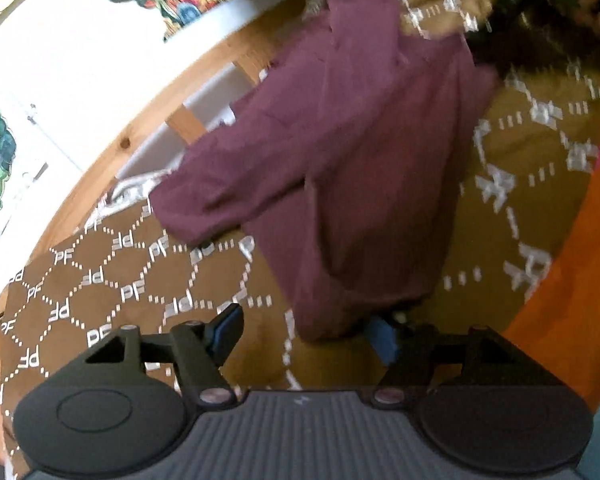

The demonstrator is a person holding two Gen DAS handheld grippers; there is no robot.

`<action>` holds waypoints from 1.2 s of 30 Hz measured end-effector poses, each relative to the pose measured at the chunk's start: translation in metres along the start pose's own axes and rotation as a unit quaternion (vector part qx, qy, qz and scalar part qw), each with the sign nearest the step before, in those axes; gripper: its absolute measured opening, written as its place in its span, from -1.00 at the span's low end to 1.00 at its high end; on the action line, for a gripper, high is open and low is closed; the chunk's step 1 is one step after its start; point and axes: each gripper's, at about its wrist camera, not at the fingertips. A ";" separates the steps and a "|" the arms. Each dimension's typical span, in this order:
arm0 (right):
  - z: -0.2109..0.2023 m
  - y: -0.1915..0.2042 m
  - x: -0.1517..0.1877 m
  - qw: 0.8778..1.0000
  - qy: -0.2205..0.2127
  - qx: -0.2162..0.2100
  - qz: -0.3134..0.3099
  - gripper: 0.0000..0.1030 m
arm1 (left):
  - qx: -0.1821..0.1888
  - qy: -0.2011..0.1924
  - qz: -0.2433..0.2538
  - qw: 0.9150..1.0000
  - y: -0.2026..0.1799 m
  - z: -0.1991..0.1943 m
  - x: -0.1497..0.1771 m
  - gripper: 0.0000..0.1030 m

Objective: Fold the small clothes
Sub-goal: 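Lift the hem with both tools and fold it toward the collar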

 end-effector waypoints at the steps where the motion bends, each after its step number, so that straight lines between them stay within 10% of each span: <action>1: 0.000 0.000 0.000 1.000 0.000 0.000 0.000 -0.50 | 0.004 -0.008 -0.007 1.000 0.002 -0.001 -0.004 0.24; 7: -0.002 0.001 -0.001 1.000 -0.001 -0.001 -0.011 -0.32 | 0.068 0.004 -0.108 0.992 0.029 -0.001 -0.022 -0.81; 13: -0.010 0.007 -0.001 0.997 0.023 -0.027 -0.072 0.38 | 0.087 0.010 -0.229 0.970 0.059 0.002 -0.027 -0.85; 19: -0.017 0.039 0.010 0.981 0.039 0.006 -0.189 0.47 | 0.088 -0.005 -0.312 0.946 0.079 -0.007 -0.030 -0.85; 23: -0.019 0.061 0.017 0.968 0.026 0.067 -0.242 0.24 | 0.082 -0.025 -0.305 0.948 0.076 -0.020 -0.031 -0.86; 28: -0.028 0.071 0.013 0.963 0.016 0.078 -0.256 -0.81 | 0.078 -0.057 -0.326 0.940 0.075 -0.042 -0.030 -0.86; 36: -0.096 0.081 -0.004 0.958 -0.019 0.136 -0.254 -0.85 | 0.068 -0.114 -0.387 0.913 0.089 -0.095 -0.005 -0.87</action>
Point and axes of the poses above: each gripper's, at about its wrist camera, not at the fingertips, and z roughly the way its jaws point, y to its left, x to its underside, and after that the axes turned 15 degrees about -z, right-handed
